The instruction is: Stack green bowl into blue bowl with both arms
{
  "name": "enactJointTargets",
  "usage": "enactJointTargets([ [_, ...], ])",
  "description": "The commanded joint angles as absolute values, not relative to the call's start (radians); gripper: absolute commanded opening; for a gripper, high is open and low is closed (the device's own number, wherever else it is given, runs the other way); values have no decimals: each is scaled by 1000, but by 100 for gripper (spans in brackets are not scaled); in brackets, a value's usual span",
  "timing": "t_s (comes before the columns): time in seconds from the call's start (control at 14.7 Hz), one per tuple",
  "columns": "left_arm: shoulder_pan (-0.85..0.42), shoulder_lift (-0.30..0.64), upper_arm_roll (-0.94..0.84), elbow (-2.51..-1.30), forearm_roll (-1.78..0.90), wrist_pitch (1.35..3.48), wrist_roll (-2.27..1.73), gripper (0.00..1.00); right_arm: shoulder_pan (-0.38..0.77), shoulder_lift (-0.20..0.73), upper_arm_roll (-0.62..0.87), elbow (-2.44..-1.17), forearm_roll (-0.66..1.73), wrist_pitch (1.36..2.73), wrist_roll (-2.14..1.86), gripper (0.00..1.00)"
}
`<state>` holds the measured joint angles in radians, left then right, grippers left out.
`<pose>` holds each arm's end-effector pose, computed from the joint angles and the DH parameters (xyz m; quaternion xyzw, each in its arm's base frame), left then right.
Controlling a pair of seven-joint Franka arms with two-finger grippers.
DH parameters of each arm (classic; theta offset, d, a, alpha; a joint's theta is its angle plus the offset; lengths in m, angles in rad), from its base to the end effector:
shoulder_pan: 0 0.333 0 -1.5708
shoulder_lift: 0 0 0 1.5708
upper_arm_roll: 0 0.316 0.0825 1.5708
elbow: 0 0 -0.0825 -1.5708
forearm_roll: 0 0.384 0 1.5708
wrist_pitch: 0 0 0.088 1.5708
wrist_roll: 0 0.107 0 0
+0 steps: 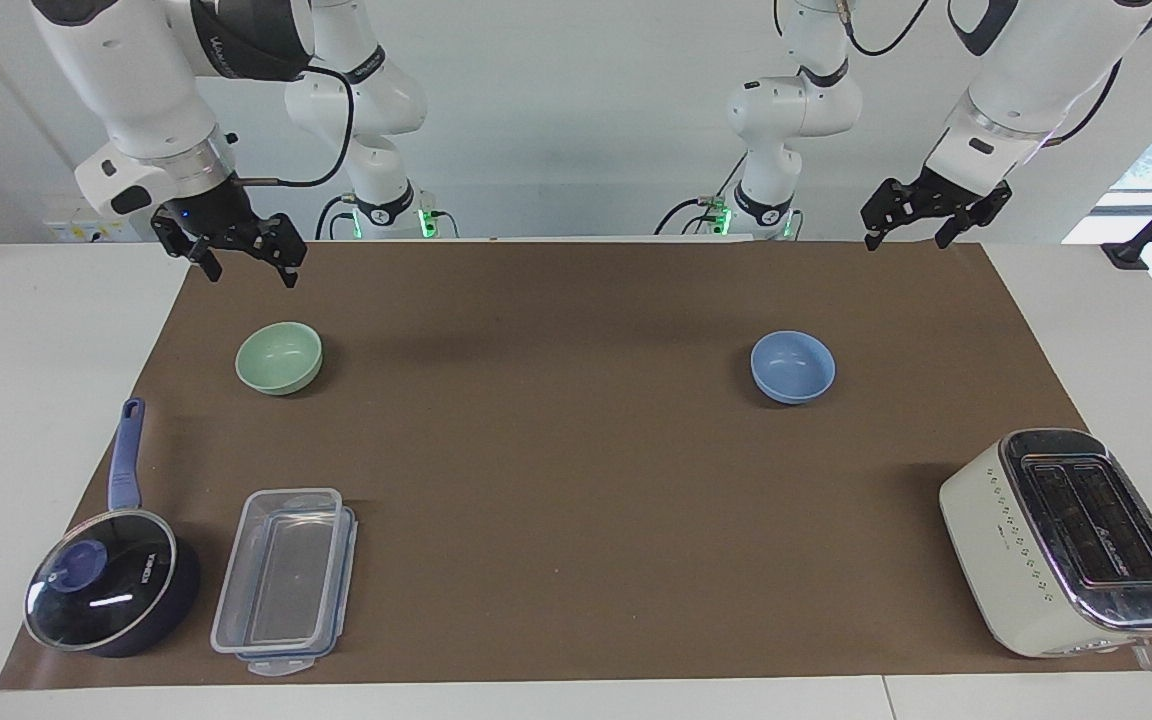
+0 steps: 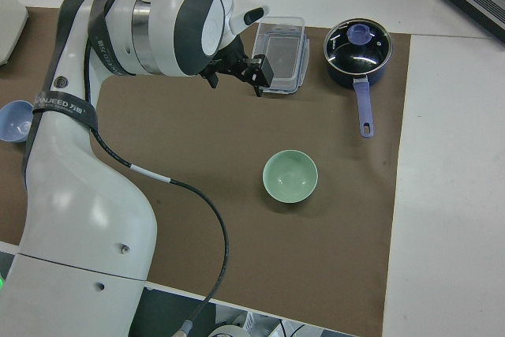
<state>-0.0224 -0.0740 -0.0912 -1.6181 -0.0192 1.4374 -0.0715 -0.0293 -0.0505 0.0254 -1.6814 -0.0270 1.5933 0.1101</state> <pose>0.5130 -0.0627 0.6310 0.9983 -0.0215 -0.0538 0.0012 0.5386 -0.0046 0.6018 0.9981 -0.0564 -0.0180 0.0151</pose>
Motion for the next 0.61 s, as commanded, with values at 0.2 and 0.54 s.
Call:
enactJointTargets([
  [0.2, -34, -101, -94, -1652, 2, 1465, -72, 100, -37, -72, 26, -1707, -18, 1601, 120, 100],
  [0.54, -40, -135, -95, -1724, -2, 1488, -81, 100, -40, -74, 26, -1712, -17, 1592, 120, 100],
])
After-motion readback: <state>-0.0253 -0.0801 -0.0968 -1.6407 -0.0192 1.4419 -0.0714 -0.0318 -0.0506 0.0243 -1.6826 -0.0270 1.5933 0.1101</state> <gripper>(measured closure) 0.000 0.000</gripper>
